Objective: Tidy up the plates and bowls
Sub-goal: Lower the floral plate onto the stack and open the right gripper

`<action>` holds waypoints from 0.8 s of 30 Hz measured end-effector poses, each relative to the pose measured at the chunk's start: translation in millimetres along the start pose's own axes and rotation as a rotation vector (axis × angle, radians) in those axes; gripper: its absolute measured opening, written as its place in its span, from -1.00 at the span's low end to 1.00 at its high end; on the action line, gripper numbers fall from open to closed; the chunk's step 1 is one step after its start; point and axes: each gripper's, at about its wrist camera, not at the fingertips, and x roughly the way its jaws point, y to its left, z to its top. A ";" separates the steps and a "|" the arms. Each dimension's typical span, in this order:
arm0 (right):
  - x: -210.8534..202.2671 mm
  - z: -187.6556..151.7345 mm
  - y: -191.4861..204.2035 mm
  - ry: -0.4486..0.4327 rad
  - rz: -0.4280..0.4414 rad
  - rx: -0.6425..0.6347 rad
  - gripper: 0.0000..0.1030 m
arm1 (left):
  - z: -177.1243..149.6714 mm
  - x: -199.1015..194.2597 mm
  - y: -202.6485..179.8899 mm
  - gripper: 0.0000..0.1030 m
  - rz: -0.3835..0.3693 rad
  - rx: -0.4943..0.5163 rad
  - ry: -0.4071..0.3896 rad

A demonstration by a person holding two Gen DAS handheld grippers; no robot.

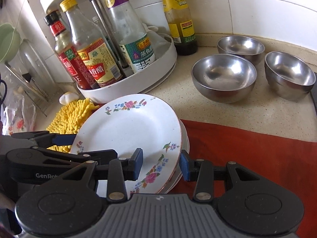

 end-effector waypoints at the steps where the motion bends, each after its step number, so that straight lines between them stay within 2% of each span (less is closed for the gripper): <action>1: 1.3 0.3 0.3 0.003 -0.001 -0.001 -0.25 | -0.2 2.2 0.9 0.78 0.000 -0.003 0.005; 11: 4.5 2.7 2.5 0.015 -0.030 -0.041 -0.22 | -0.3 8.8 9.1 0.72 -0.007 -0.012 0.012; 13: 2.2 1.7 2.0 0.022 -0.032 -0.044 -0.21 | 0.4 3.5 11.2 0.70 -0.014 -0.001 -0.008; 18: -9.4 -2.3 8.0 -0.019 -0.070 -0.118 -0.20 | 6.4 -4.1 11.8 0.71 -0.024 -0.002 -0.033; 24: -16.7 1.7 -2.8 -0.031 -0.104 -0.078 -0.20 | 15.8 -6.3 -1.4 0.72 -0.045 0.031 -0.052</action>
